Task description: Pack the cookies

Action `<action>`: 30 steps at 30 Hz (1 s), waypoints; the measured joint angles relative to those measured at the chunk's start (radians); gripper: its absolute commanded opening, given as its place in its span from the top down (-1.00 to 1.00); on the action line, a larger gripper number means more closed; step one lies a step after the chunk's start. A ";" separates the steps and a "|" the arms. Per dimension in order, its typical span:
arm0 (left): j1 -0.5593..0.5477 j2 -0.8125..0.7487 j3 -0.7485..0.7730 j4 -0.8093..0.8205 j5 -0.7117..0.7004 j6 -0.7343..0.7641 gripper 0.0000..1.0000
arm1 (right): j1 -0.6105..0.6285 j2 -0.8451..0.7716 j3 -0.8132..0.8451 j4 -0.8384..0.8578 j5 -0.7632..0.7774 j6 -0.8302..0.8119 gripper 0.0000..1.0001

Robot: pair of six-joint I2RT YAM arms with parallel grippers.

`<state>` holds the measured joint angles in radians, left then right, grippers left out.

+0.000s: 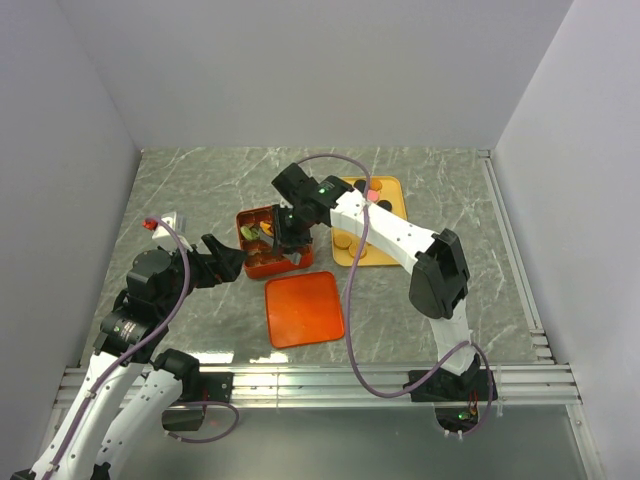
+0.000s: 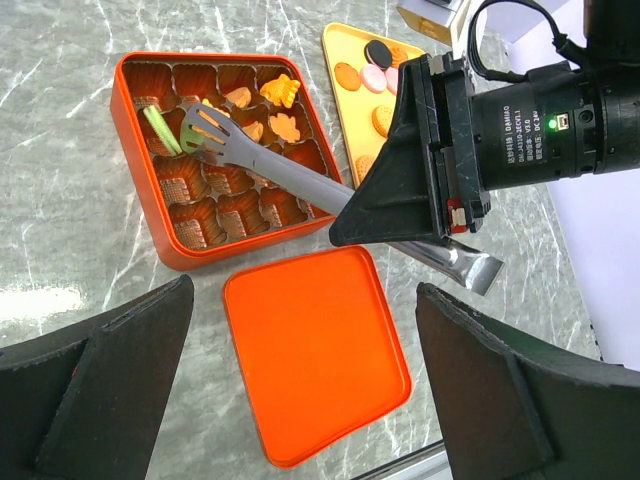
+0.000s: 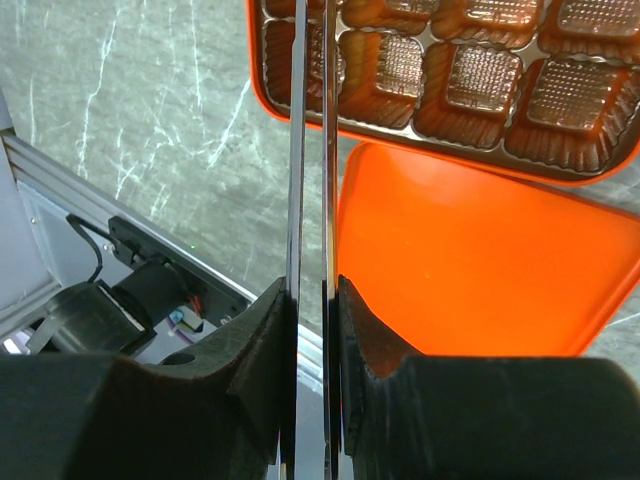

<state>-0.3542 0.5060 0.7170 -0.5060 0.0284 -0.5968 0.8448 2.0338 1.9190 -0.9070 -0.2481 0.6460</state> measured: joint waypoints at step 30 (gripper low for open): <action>0.000 0.002 0.000 0.000 0.001 0.000 -0.99 | -0.367 -0.309 -0.241 -0.080 0.186 -0.139 0.41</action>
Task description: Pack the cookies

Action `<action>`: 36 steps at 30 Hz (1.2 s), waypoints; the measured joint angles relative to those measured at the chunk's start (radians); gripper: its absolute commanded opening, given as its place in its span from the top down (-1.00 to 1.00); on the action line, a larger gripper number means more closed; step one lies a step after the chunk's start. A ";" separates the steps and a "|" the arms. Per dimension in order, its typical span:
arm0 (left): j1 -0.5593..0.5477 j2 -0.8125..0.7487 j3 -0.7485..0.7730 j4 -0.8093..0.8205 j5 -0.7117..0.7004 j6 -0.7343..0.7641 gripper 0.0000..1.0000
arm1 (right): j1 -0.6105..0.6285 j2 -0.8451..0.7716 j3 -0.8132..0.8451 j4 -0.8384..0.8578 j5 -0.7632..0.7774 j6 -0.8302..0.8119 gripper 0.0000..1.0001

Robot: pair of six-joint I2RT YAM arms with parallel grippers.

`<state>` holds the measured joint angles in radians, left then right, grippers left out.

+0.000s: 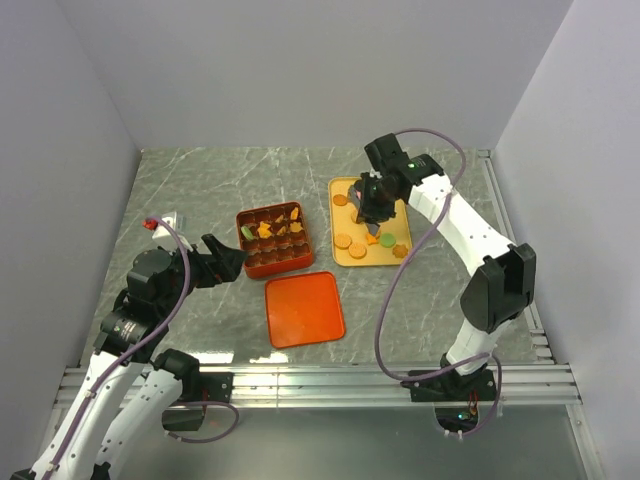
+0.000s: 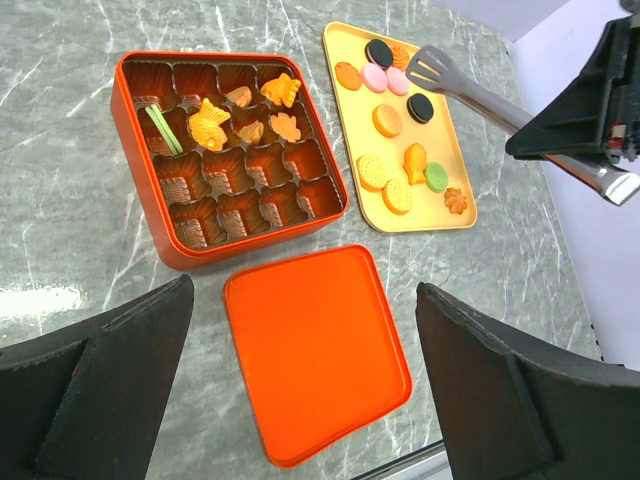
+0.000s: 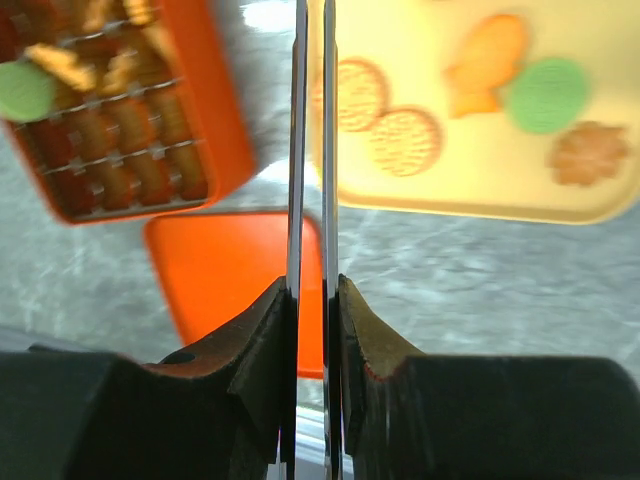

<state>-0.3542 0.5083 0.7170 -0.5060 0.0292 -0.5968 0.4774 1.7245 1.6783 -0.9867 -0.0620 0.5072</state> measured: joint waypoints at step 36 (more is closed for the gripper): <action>0.000 0.044 0.000 -0.003 0.018 0.001 -0.99 | -0.175 -0.004 -0.087 -0.024 0.082 -0.071 0.19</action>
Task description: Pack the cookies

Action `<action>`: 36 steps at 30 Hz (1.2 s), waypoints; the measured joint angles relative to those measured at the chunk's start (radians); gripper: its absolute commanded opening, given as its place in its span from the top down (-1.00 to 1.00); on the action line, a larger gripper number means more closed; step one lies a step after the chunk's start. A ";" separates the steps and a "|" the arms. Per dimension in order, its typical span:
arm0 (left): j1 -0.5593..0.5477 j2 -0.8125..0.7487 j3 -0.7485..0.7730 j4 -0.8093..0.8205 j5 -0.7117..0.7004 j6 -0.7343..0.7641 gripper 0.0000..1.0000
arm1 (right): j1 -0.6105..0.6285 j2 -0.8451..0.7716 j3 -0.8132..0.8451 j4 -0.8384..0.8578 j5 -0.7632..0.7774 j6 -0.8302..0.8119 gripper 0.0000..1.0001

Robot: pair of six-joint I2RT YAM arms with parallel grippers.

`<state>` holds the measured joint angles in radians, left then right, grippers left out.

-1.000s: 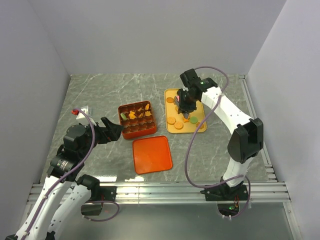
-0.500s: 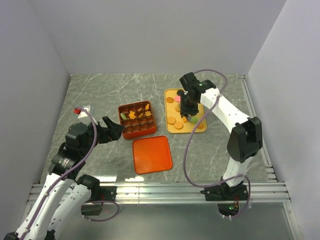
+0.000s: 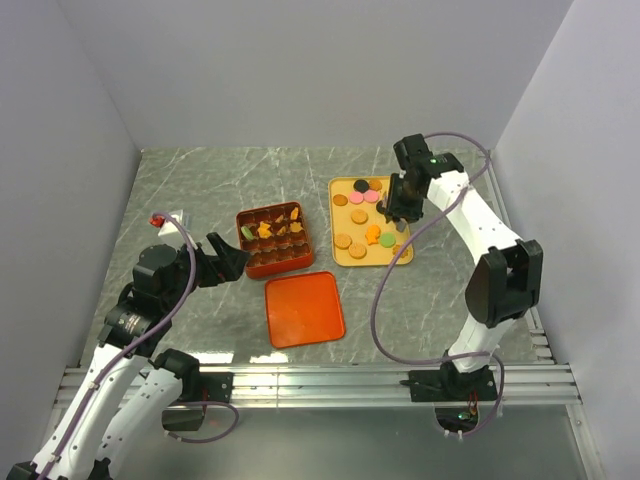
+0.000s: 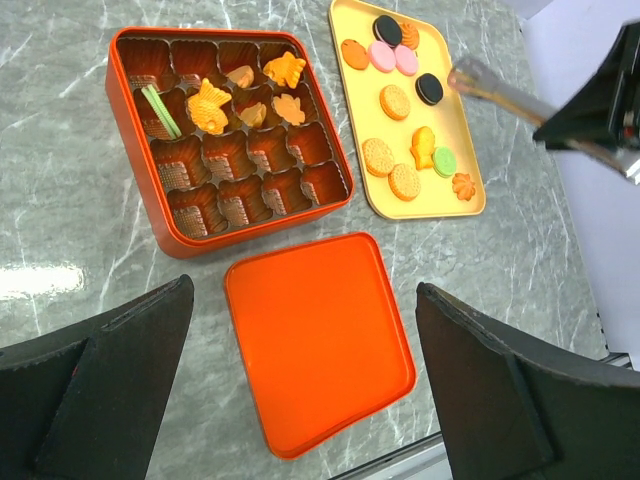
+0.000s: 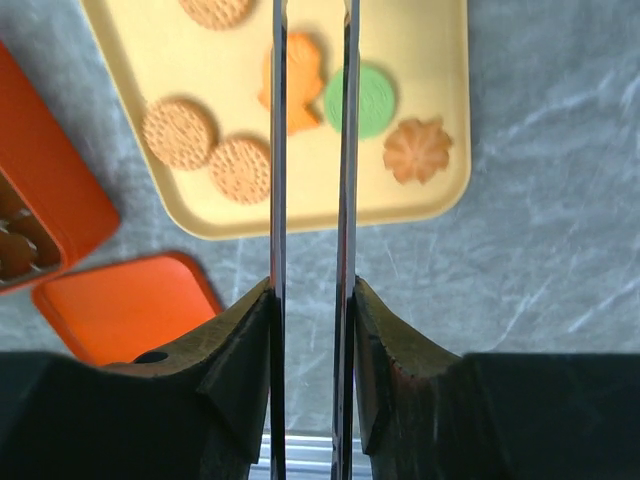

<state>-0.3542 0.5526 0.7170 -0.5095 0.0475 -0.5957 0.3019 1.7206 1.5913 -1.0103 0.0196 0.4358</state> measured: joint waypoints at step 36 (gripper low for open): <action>-0.001 0.053 0.000 -0.005 0.000 0.000 -0.99 | -0.015 0.532 0.539 -0.092 0.029 -0.008 0.04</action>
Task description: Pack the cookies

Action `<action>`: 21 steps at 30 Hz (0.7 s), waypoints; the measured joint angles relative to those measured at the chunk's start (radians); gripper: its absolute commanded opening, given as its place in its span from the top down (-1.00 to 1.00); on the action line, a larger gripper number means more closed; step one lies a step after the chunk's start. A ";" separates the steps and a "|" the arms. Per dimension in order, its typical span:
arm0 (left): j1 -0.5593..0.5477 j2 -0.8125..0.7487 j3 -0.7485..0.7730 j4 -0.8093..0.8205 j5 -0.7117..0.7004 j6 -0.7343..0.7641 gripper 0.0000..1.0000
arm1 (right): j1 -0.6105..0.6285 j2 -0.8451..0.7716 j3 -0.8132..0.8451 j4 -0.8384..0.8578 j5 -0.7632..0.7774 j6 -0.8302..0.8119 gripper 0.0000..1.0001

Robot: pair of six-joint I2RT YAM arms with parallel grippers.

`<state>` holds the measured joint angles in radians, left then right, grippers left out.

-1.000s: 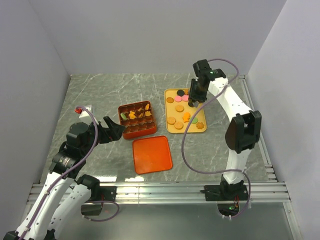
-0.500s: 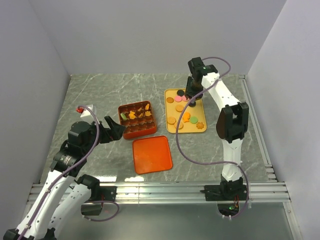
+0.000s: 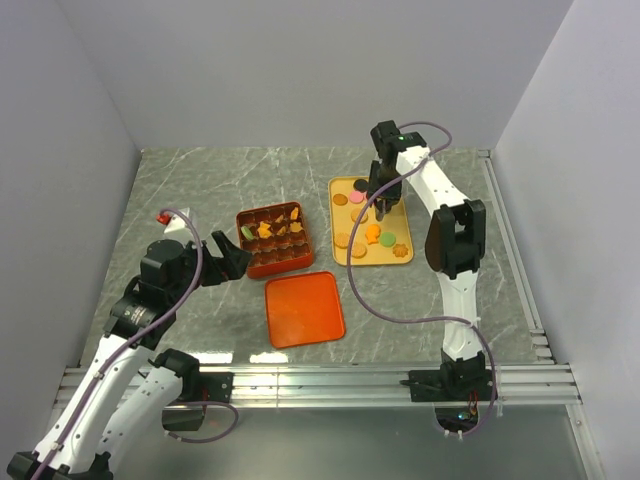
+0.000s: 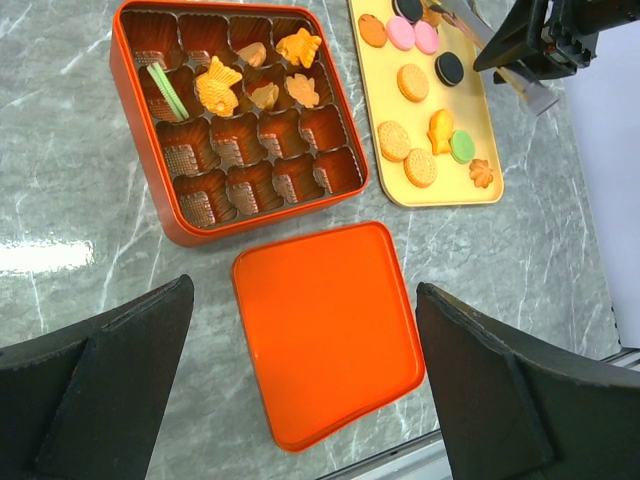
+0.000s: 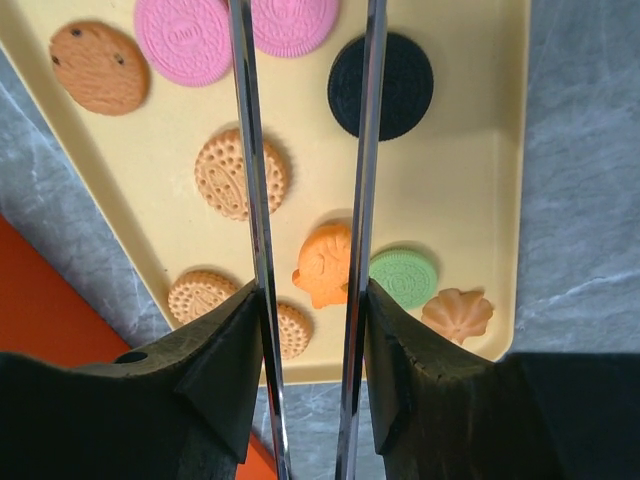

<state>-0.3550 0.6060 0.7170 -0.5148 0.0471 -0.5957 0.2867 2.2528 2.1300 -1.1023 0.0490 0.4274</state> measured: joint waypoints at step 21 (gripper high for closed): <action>0.000 -0.009 0.000 -0.006 -0.001 0.000 -0.99 | 0.003 0.019 -0.056 0.002 -0.061 0.005 0.40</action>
<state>-0.3550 0.5972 0.7170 -0.5205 0.0463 -0.5957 0.2901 2.2723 2.0743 -1.1007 -0.0120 0.4324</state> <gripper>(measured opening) 0.995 0.403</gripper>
